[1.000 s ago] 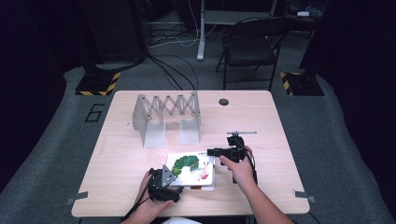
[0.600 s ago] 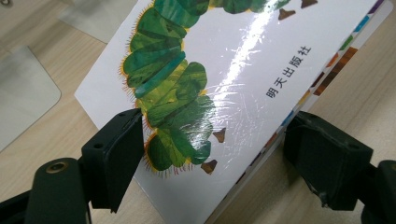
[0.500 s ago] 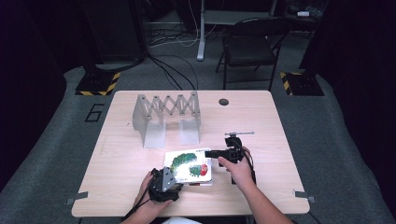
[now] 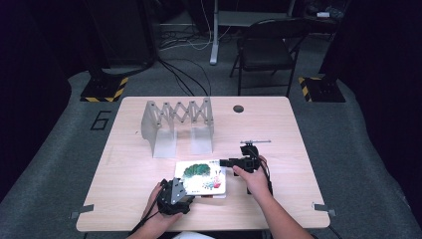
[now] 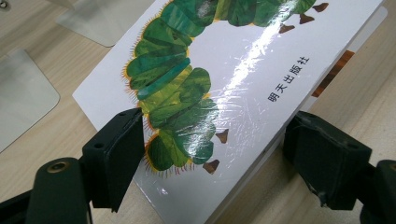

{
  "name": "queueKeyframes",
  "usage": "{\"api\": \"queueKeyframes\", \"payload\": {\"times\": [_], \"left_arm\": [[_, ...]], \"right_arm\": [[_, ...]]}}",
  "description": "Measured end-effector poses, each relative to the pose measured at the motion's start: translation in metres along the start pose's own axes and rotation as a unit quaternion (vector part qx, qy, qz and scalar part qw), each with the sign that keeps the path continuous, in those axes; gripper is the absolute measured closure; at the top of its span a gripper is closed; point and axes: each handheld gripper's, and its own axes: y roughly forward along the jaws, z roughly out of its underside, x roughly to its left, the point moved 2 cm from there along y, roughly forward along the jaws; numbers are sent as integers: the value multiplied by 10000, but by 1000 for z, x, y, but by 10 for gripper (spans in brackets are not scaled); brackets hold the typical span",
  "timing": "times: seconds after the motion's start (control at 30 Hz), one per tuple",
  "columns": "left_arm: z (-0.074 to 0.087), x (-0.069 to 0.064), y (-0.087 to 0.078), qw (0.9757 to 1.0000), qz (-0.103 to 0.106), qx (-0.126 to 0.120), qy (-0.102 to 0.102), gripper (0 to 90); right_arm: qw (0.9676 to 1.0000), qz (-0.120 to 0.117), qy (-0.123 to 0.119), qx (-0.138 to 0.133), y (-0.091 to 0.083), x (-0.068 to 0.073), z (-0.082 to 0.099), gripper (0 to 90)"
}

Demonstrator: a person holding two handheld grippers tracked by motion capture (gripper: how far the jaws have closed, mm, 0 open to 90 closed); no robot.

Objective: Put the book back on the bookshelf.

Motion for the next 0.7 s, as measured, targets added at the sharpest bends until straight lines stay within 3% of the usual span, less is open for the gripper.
{"api": "queueKeyframes", "payload": {"times": [0.2, 0.7], "left_arm": [[1, 0, 0, 10000, -13, -24, -8, 209], [2, 0, 0, 10000, -28, -90, -23, 209]], "right_arm": [[9998, -53, 170, 134, 10, -7, -3, 427], [9986, -245, 189, 428, 27, -6, -3, 416]]}}
